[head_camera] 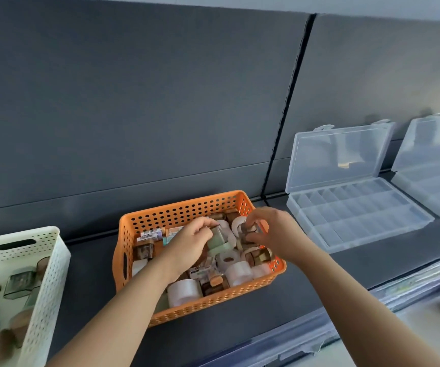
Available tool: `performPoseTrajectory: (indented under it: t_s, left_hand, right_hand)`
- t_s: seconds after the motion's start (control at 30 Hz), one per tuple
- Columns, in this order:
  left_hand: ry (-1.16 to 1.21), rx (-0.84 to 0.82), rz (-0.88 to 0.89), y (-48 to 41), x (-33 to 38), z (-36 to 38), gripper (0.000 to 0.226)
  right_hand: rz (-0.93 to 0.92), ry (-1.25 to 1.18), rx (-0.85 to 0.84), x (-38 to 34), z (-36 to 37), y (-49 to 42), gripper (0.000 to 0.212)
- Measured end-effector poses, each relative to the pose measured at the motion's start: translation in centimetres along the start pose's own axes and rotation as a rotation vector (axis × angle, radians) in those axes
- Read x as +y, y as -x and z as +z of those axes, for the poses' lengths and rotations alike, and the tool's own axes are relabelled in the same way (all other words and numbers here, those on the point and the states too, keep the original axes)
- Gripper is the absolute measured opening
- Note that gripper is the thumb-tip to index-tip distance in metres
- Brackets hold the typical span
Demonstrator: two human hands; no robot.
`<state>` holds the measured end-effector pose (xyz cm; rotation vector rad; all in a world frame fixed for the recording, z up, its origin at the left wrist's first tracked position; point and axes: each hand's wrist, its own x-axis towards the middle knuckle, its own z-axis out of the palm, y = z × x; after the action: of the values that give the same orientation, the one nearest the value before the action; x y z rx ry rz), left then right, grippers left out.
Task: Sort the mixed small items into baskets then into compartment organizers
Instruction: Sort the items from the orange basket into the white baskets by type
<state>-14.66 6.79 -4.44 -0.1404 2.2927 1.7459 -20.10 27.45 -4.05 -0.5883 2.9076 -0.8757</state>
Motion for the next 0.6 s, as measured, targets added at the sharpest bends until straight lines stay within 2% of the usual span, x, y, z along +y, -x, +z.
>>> performPoseTrajectory:
  t_s: [0.07,0.1,0.2,0.27,0.33,0.47,0.6]
  left_hand:
    - [0.018,-0.028,-0.001,0.0,0.8,0.9,0.015]
    - [-0.056,-0.033,0.029,-0.1,1.1,1.5,0.012]
    - [-0.422,-0.042,0.106,-1.1,1.5,3.6,0.035]
    - [-0.617,-0.051,0.13,-1.5,1.9,4.9,0.034]
    - [-0.703,-0.076,0.14,-1.9,2.2,5.7,0.032]
    - [-0.737,-0.052,0.143,-2.2,2.4,5.3,0.031]
    - [-0.547,0.073,0.119,-0.2,1.8,2.2,0.024]
  right_hand:
    - [0.054,-0.146,0.052,0.3,-1.1,0.4,0.025]
    - [0.093,-0.21,0.07,0.5,-1.6,0.6,0.028]
    - [0.17,-0.329,0.106,1.3,-2.5,1.4,0.024]
    - [0.182,-0.339,0.13,1.8,-2.8,2.0,0.024]
    - [0.186,-0.341,0.146,2.2,-2.8,2.5,0.024]
    - [0.182,-0.385,0.153,2.5,-2.7,2.8,0.025]
    - [0.148,-0.42,0.178,1.1,-2.0,2.5,0.024]
